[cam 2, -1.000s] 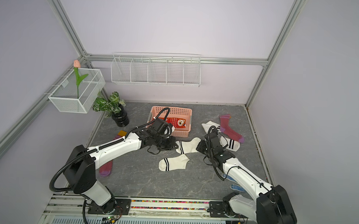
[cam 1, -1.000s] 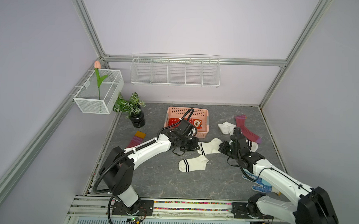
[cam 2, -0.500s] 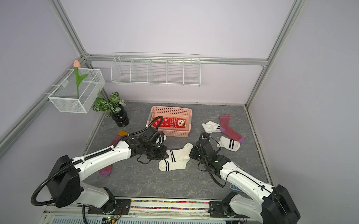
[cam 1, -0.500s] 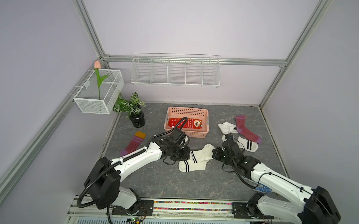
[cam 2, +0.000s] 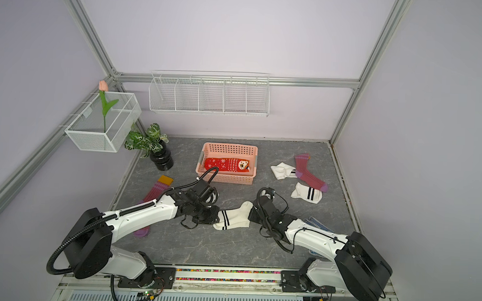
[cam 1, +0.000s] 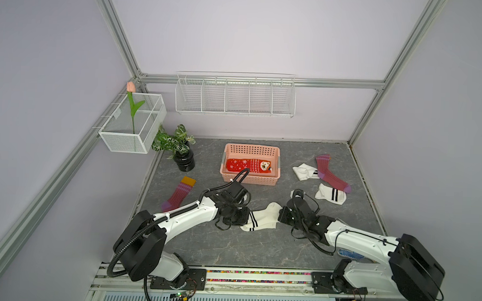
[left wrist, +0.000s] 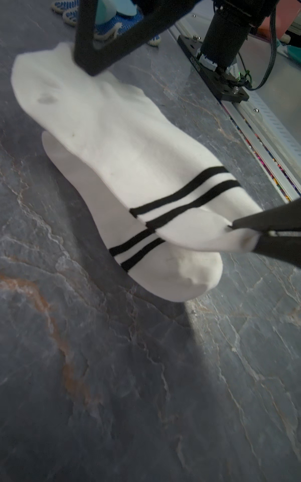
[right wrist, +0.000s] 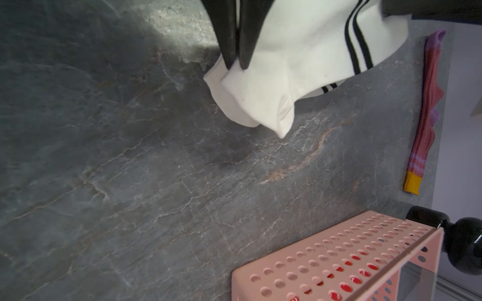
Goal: Place the socks together as a pair
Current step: Place the sock in the sock.
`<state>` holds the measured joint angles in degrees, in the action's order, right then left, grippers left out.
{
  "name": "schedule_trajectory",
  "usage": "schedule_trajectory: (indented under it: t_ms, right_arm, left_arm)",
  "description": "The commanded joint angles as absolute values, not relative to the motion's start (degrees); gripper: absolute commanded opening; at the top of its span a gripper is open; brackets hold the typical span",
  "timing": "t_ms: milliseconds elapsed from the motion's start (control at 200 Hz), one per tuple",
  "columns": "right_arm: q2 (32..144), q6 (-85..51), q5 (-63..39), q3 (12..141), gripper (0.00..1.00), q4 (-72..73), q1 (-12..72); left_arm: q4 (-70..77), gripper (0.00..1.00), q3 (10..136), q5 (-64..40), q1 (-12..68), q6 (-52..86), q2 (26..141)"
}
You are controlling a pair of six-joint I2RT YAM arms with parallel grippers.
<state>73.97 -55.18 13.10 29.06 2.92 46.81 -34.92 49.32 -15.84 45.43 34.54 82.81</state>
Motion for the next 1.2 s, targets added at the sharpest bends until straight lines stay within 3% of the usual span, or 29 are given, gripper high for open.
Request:
schedule_trajectory:
  t_ms: [0, 1195]
  right_arm:
    - [75.9, -57.5, 15.0, 28.0, 0.07, 9.6, 47.9]
    - [78.7, -60.0, 17.3, 26.0, 0.07, 10.7, 51.3]
  left_arm:
    - [-34.6, 0.0, 48.5, -13.1, 45.5, 33.4, 81.4]
    - [-30.4, 0.0, 46.1, -11.1, 45.5, 34.0, 85.7]
